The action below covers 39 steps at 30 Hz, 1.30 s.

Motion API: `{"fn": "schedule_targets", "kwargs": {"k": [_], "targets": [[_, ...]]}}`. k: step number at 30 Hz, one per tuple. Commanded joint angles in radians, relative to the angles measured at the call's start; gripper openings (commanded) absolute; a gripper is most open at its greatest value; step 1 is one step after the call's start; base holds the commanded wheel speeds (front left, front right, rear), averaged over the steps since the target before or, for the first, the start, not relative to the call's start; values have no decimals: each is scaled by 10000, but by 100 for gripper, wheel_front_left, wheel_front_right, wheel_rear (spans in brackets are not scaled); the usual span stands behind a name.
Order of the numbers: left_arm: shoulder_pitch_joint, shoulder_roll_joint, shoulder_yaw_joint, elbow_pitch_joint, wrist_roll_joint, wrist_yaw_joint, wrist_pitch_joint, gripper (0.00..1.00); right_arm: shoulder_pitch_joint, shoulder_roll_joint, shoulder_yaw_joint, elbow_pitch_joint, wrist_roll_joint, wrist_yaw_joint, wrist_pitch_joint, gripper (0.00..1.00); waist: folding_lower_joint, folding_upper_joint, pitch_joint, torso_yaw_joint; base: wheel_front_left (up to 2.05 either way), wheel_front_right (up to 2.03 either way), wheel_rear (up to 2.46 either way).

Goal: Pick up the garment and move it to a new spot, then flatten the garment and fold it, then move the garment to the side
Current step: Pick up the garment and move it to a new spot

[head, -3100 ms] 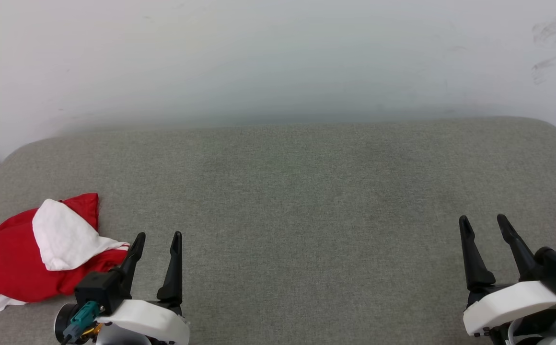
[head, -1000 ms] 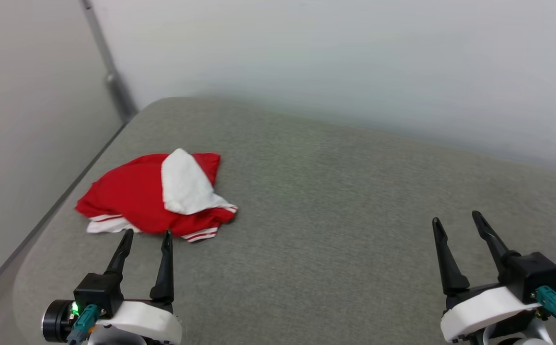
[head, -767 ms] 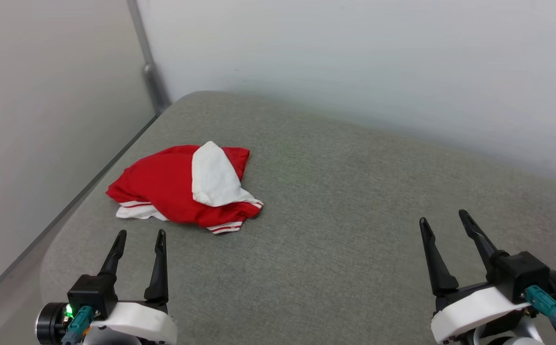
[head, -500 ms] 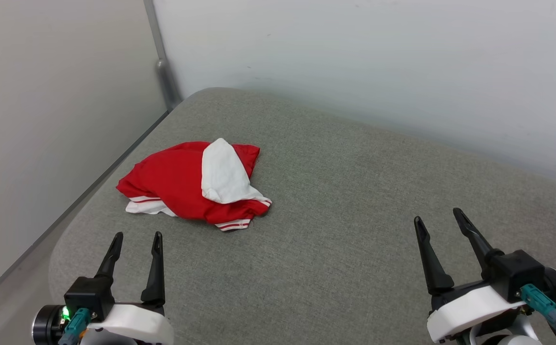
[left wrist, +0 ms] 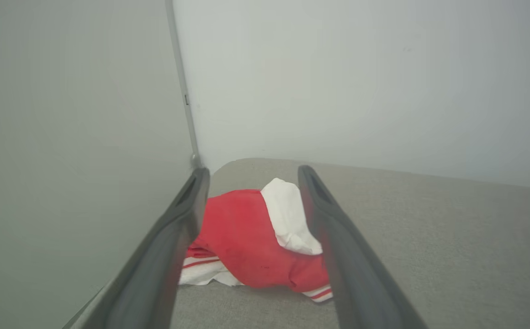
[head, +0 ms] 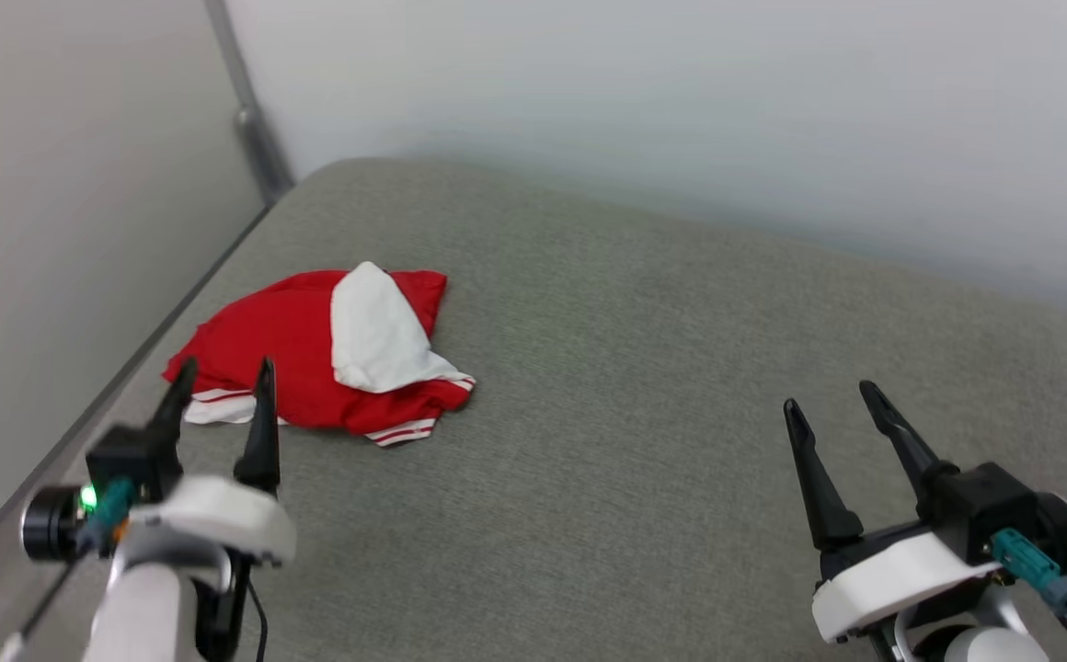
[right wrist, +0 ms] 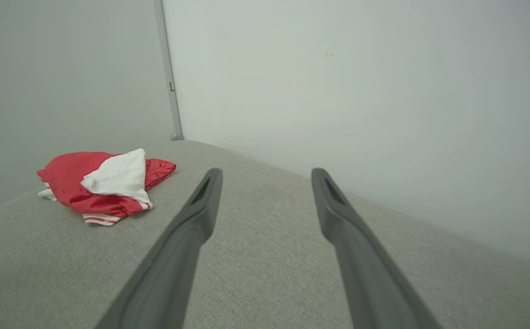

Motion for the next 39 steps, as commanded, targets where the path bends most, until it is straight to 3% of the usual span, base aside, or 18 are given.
{"fn": "schedule_targets", "kwargs": {"k": [1, 9, 16, 23, 29, 30, 31, 34, 39], "targets": [[-328, 90, -95, 136, -166, -23, 135, 100, -176, 4, -1, -67, -40, -3, 36, 100, 0, 0, 362, -359, 0, 0, 0], [-3162, 1541, -880, 1846, -2094, -11, 2961, 100, -744, -18, -21, -346, -200, -3, 67, 100, 0, 0, 1832, -1491, 0, 0, 0], [-4599, 2599, -994, 3761, -2936, -9, 6104, 100, -1371, -12, 13, -283, -137, -3, -169, 100, 0, 0, 3130, -2361, 0, 0, 0], [-5037, 2988, -720, 5431, -3457, 156, 7726, 100, -1812, -6, 17, 28, -16, -3, -469, 100, 0, 0, 3843, -2812, 0, 0, 0], [-4833, 2783, -735, 6556, -3933, 70, 8349, 100, -2042, -1, 7, 289, 72, -3, -619, 100, 0, 0, 3918, -2884, 0, 0, 0], [-4846, 2780, -732, 6632, -3947, 69, 8273, 55, -2065, -1, 4, 329, 77, -3, -634, 100, 0, 0, 3884, -2878, 0, 0, 0], [-4872, 2801, -741, 6662, -3934, 64, 8132, 0, -2081, 0, -1, 361, 88, -3, -650, 100, 0, 0, 3840, -2863, 0, 0, 0], [-5046, 2868, -786, 6656, -3849, 52, 7627, 0, -2066, 1, -51, 466, 86, -3, -676, 100, 0, 0, 3615, -2773, 0, 0, 0], [-5468, 3185, -876, 6278, -3459, 149, 5868, 0, -1802, 3, -119, 626, 162, -3, -758, 100, 0, 0, 2915, -2589, 0, 0, 0]]}}
